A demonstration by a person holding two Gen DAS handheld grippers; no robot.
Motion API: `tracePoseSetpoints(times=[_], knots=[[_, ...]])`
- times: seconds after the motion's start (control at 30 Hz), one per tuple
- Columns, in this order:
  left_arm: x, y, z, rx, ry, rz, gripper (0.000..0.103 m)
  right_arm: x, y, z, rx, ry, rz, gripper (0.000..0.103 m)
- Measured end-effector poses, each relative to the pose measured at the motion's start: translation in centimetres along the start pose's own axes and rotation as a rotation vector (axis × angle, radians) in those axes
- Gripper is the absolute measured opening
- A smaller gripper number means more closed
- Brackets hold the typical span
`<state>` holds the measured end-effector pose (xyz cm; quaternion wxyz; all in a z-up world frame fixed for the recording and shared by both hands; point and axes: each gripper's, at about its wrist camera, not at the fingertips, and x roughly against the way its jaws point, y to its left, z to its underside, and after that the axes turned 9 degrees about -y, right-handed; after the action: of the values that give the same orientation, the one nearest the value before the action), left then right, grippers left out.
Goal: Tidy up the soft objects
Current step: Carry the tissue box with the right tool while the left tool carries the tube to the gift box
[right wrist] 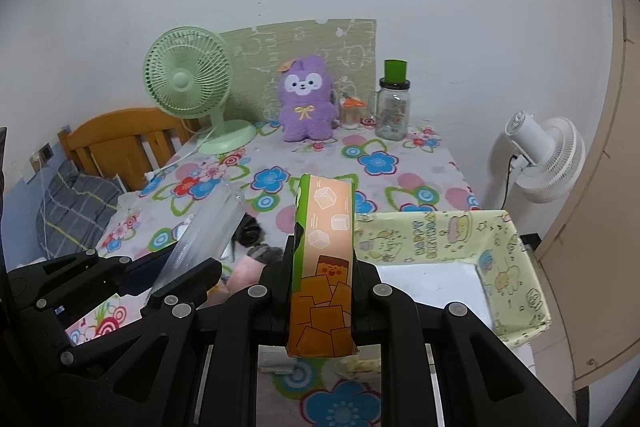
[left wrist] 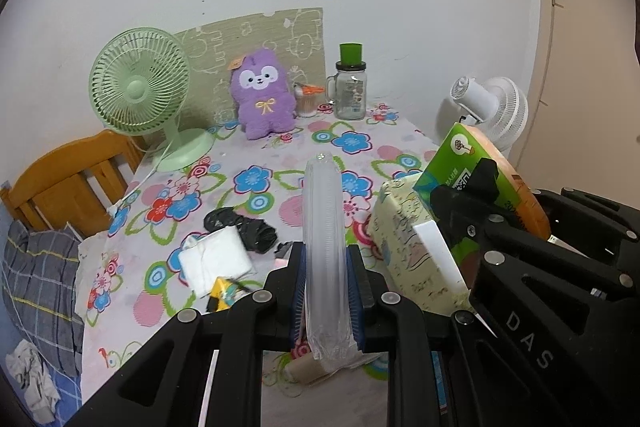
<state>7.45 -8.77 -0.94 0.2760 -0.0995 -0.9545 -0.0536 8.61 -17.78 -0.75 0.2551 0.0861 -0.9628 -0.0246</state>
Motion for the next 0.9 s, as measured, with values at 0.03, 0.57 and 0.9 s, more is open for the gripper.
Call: tracePoseSetpoints(times=[0.03,0.57,0.9], knots=[[-0.1,-0.3,-0.1,-0.001,0.000,0.001,0.018,0.0,-0.5,-0.1,-0.002,0.002,0.004,0.021],[-3.9,-4.7,-2.1,-0.031,0.019,0.074,0.018,-0.9,-6.2,-0.7,-0.041,0.013,0.078,0.021],[-7.0,-6.3,-2.6,-0.035,0.056,0.111,0.018,-2.9,-8.8,-0.7,-0.063,0.045,0.120,0.021]])
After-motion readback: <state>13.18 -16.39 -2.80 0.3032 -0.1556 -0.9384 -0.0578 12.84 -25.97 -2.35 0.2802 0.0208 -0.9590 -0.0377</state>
